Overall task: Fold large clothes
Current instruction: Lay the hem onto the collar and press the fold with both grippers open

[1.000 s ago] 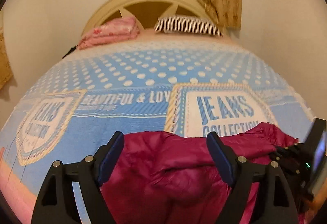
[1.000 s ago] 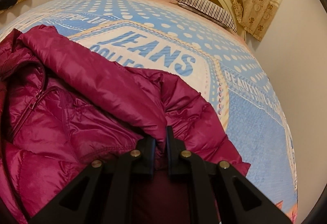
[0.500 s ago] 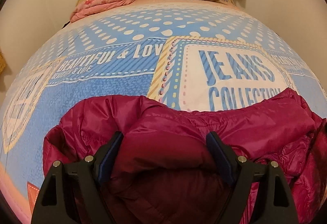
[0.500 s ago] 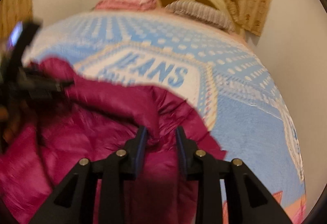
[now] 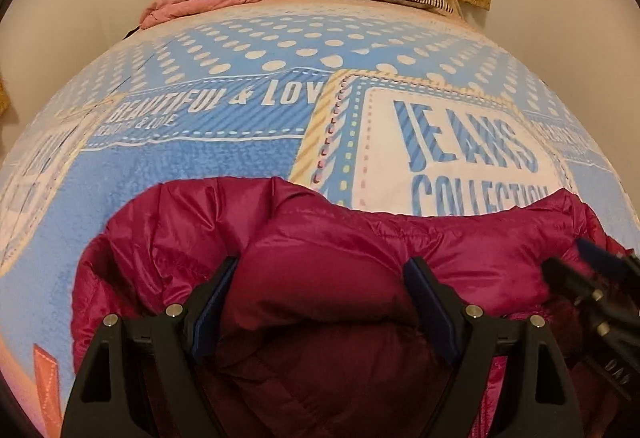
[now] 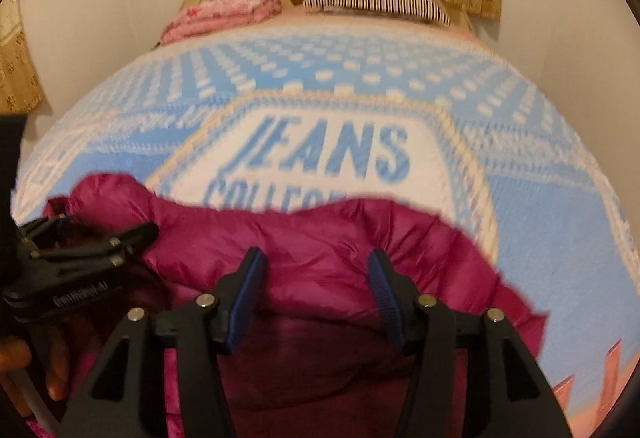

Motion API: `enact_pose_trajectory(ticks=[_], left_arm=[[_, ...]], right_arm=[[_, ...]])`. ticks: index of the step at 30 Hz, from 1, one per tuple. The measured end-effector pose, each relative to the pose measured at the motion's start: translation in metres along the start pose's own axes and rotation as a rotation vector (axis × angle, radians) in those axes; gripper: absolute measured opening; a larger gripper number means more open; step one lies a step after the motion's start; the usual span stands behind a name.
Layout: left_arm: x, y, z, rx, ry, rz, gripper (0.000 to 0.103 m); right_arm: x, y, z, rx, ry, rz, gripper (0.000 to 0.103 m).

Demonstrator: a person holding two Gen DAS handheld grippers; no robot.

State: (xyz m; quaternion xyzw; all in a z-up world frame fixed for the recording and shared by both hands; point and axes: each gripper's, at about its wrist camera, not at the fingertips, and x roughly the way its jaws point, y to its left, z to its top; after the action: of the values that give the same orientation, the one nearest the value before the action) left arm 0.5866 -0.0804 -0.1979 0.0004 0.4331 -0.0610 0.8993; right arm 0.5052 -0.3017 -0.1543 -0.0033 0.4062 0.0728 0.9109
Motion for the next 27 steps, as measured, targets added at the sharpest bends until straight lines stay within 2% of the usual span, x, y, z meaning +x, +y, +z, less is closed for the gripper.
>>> enact_pose_trajectory(ticks=[9, 13, 27], left_arm=[[0.009, -0.005, -0.008, 0.02, 0.002, 0.026, 0.086], [0.01, -0.009, -0.009, 0.04, 0.004, 0.049, 0.087], [0.012, -0.01, -0.01, 0.051, 0.007, 0.064, 0.088]], right_arm=[[0.012, -0.004, -0.019, 0.007, 0.007, 0.002, 0.057], [0.013, -0.001, -0.019, -0.002, 0.009, -0.014, 0.057], [0.019, 0.004, -0.02, -0.032, 0.027, -0.055, 0.057]])
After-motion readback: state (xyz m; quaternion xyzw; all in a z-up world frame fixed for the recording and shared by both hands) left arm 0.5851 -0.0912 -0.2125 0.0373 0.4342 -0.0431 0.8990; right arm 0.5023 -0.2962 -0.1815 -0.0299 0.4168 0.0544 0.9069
